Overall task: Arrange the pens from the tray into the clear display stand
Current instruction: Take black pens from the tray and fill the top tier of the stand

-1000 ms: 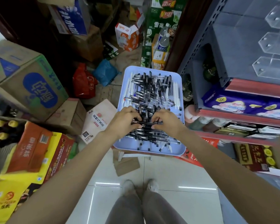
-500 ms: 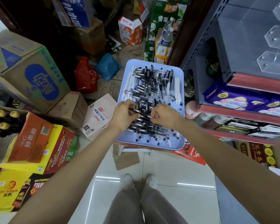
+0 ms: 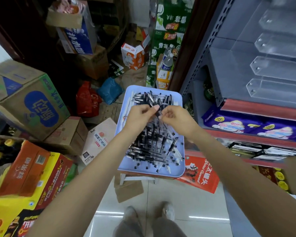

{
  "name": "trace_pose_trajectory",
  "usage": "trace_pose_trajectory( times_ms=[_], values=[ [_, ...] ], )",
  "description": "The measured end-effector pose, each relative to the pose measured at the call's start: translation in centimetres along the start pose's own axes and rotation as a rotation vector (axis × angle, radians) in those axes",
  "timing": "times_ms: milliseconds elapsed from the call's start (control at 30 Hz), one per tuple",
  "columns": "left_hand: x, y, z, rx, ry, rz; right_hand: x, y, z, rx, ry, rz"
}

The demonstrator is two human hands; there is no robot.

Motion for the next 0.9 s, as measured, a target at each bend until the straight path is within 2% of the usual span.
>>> trace_pose_trajectory(
  times_ms=[167,300,433,567,667,833,900],
  values=[
    [-2.8,6.1,3.3,-0.111,-0.013,0.076,5.2,-0.2,-1.4,0.035,0.154,0.080],
    [-5.1,11.2,6.3,-0.232,0.035,0.329,11.5,1.7,-3.4,0.033,0.207,0.215],
    [-9.9,17.9,9.5,-0.355,-0.042,0.728,20.1,3.5,-6.8,0.238,0.333,0.403],
    [-16.3,23.7,13.1,-0.447,-0.102,0.849,28.4,6.5,-8.9,0.418,0.426,0.476],
    [-20.1,27.0,16.0,-0.549,-0.001,0.922,33.7,8.9,-9.8,0.481,0.489,0.492],
    [-22.7,29.9,19.4,-0.575,0.369,0.932,41.9,12.4,-10.9,0.516,0.656,0.519],
    [-23.3,30.6,20.5,-0.547,0.337,0.969,44.8,13.7,-10.7,0.502,0.691,0.517]
  ],
)
Point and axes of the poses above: each hand's wrist, its own z-axis towards the middle knuckle, its own x-axis out of the back of the hand, y = z × x, the point moved 4 cm from there along z, towards the middle knuckle, and after that the axes turned 15 degrees about -y, right-handed, at the moved point
